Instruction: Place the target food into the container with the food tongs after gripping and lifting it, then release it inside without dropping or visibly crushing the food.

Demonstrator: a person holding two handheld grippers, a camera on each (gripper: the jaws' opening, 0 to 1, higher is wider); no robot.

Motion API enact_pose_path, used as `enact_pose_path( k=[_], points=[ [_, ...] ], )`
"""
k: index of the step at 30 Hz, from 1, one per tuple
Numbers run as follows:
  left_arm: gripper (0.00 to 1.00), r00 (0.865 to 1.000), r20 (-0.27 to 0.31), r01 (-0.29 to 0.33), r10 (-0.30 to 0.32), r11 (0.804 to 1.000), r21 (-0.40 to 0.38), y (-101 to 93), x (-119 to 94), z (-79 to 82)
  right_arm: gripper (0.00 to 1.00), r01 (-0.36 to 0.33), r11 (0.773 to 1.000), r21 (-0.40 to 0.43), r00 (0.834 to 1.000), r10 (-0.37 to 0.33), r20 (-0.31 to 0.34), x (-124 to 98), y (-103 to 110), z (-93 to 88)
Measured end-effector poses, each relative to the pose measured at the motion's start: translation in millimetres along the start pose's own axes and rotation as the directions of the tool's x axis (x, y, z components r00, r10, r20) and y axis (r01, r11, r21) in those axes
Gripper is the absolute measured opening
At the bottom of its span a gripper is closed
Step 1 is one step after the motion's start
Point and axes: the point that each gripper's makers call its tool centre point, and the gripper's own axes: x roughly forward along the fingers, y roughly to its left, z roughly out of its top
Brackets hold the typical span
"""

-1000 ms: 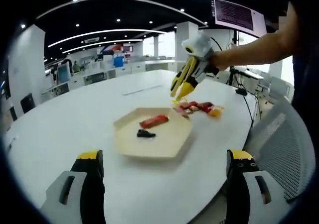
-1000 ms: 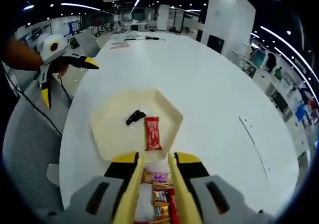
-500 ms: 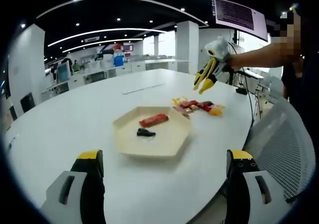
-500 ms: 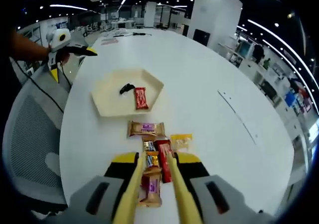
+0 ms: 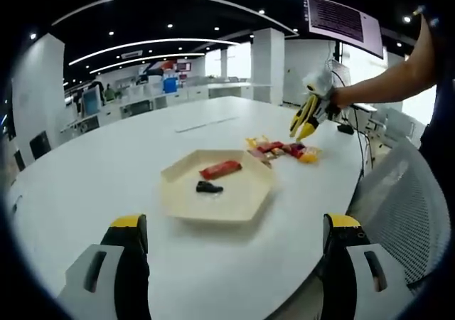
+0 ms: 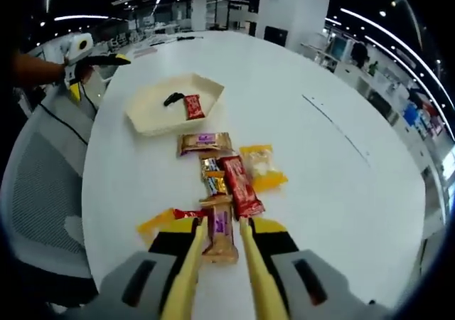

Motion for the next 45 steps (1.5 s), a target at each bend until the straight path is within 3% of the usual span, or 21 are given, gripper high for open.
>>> enact_pose_path(
  k=[15,21,45],
  points=[
    [0.99,1.0,-0.007,-0.003,0.003,1.0,0.001,-0.7,0.2,-0.6,0.24,-0.024,0.999,0.033,0.999,0.026,-0.043,18.9,4.4,-10.4],
    [0.99,1.0,-0.011,-0.005,0.005,1.0,0.001,-0.3,0.0,-1.4,0.2,-0.011,0.999,0.046,0.999,0.013,-0.04,15.6,2.5,-6.1],
    [1.0,1.0,-0.005,0.004,-0.004,1.0,0.001,-1.6,0.3,-1.0,0.2,-0.017,0.999,0.028,0.999,0.018,-0.045,7.6,6.3,8.5]
  ],
)
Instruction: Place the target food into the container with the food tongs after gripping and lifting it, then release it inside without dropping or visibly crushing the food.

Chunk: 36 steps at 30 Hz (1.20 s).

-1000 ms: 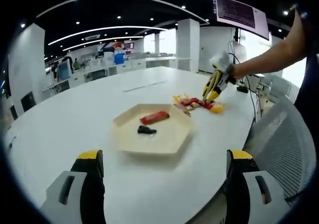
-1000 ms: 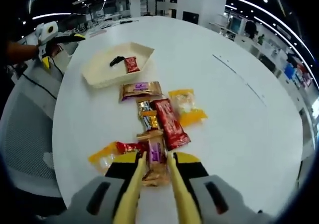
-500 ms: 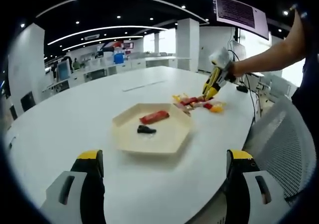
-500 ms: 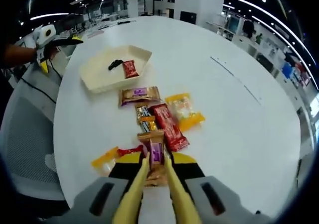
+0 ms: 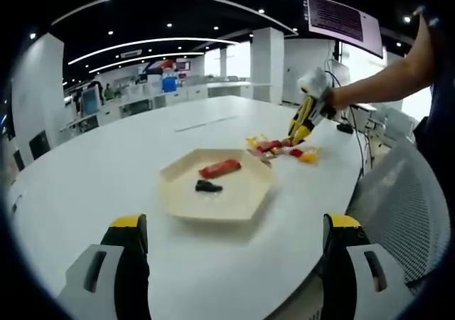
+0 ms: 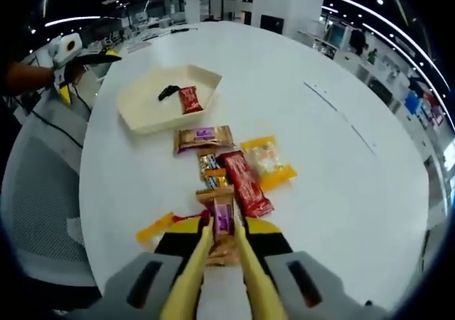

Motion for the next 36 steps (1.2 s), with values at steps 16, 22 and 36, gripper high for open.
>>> enact_pose_path(
  k=[16,22,36],
  points=[
    [1.0,1.0,0.005,0.004,-0.004,1.0,0.031,-3.5,-0.3,2.1,0.21,0.0,0.999,-0.039,1.0,0.001,0.017,-5.1,9.2,38.4],
    [1.0,1.0,0.008,0.015,-0.015,0.999,0.041,-5.1,0.0,2.7,0.21,-0.023,0.997,-0.074,0.998,0.028,0.058,7.5,28.4,83.2],
    [1.0,1.0,0.004,0.012,-0.012,0.999,0.044,-4.9,0.7,3.2,0.21,-0.099,0.98,-0.174,0.989,0.116,0.089,54.7,67.2,159.4]
  ],
)
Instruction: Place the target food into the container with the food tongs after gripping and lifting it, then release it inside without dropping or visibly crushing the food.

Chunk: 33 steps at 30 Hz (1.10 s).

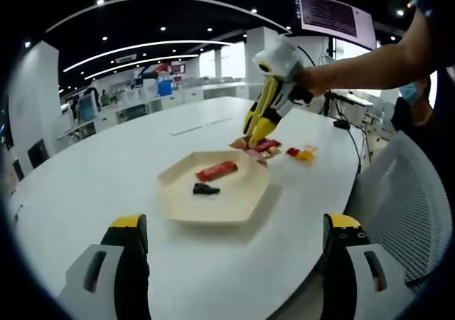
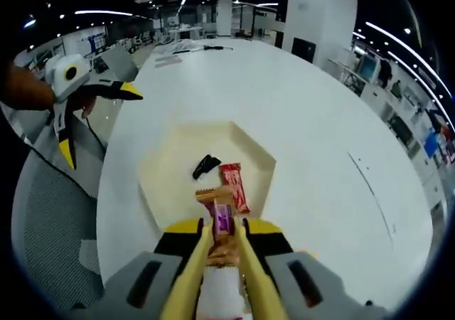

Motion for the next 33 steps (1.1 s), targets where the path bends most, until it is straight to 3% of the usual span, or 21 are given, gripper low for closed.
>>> enact_pose_path(
  k=[11,14,16,28,33],
  points=[
    [0.99,1.0,0.013,-0.008,0.008,1.0,-0.01,1.8,-0.5,2.8,0.22,-0.038,0.999,-0.033,0.999,0.038,-0.005,36.3,12.1,22.0],
    [0.99,1.0,0.016,-0.008,0.008,1.0,-0.01,2.2,-0.7,2.8,0.25,-0.059,0.998,-0.03,0.997,0.06,0.043,40.2,17.6,29.4],
    [0.99,1.0,0.019,-0.009,0.009,1.0,-0.009,2.3,-0.7,3.4,0.26,-0.027,0.998,-0.051,0.999,0.029,0.038,39.0,15.7,25.9],
    [0.99,1.0,0.03,-0.007,0.007,1.0,-0.017,1.9,-1.9,5.5,0.26,0.002,0.999,-0.039,0.997,0.001,0.077,-5.9,0.5,5.9],
    [0.99,1.0,0.025,-0.009,0.009,1.0,-0.024,2.8,-2.2,4.4,0.27,0.029,0.999,-0.031,0.996,-0.026,0.086,-39.4,0.8,-5.7]
  ],
)
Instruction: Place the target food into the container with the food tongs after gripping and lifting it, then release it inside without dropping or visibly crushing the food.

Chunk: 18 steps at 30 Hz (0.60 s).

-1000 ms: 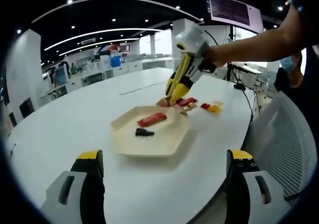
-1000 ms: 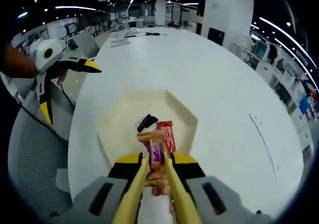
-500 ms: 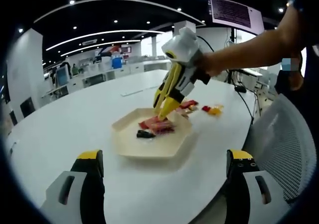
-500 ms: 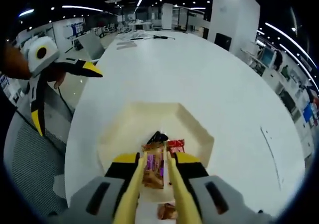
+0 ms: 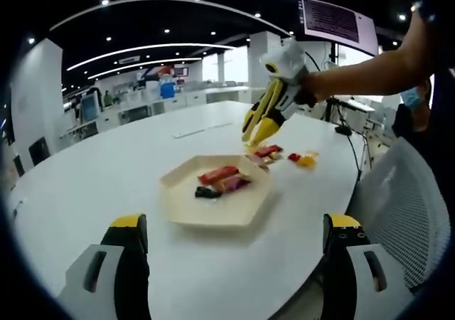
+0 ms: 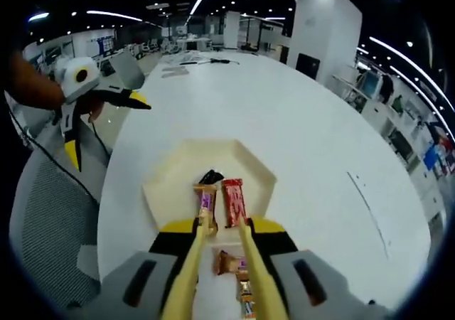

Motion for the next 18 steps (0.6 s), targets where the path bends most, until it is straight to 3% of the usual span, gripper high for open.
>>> enact_pose_path(
  k=[5,10,18],
  points=[
    [0.99,1.0,0.009,0.01,-0.01,1.0,0.015,-3.4,-0.8,1.2,0.27,0.032,0.999,0.026,0.999,-0.033,0.033,-32.0,-4.6,-25.5],
    [0.99,1.0,0.0,0.012,-0.012,1.0,0.014,-2.4,-0.1,-0.3,0.27,0.057,0.996,0.073,0.998,-0.058,0.015,-49.9,-1.9,-60.2],
    [0.99,1.0,-0.002,0.004,-0.004,1.0,0.009,-0.1,-0.9,-1.6,0.27,0.071,0.994,0.087,0.997,-0.07,-0.017,-72.1,12.9,-98.4]
  ],
)
